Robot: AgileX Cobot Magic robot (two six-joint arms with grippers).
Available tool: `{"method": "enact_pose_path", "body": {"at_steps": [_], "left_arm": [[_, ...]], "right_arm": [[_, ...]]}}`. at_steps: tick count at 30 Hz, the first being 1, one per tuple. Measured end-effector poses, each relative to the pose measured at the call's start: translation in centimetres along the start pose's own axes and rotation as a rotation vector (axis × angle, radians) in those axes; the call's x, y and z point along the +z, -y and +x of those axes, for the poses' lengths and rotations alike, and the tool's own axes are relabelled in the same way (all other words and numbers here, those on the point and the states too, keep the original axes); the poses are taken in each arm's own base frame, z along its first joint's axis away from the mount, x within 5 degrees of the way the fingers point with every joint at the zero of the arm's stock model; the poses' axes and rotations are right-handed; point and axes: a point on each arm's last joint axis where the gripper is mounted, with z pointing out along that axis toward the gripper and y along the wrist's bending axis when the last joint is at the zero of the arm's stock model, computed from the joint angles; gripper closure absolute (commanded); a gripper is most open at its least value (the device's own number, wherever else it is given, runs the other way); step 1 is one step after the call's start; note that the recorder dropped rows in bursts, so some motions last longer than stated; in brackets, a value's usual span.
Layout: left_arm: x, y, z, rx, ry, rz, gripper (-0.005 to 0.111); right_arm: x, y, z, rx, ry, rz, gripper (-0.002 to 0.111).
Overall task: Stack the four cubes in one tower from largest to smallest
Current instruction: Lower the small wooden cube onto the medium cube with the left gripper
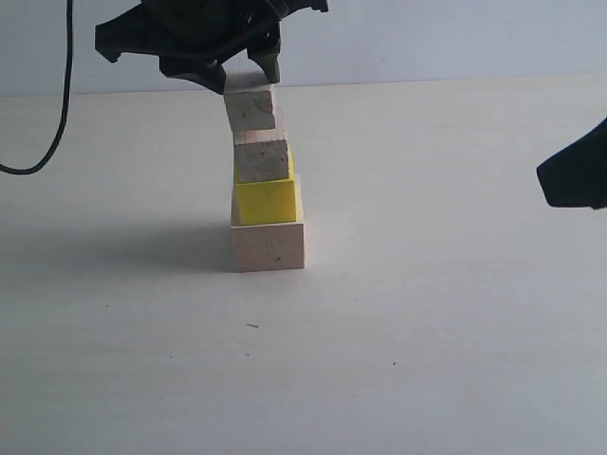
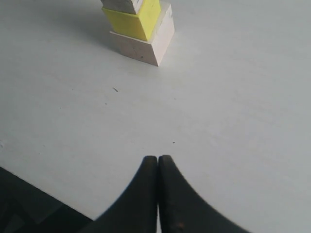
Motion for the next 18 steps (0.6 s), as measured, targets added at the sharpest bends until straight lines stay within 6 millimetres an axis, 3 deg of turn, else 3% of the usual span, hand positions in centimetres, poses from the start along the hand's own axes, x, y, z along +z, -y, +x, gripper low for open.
{"method": "enact_pose_path", "body": {"at_steps": [18], "left_arm": [[0.4, 0.4, 0.24, -0.006, 0.014, -0.016, 0.107]], "right_arm": [[0.0, 0.0, 0.0, 0.0, 0.0, 0.0, 0.108]]}}
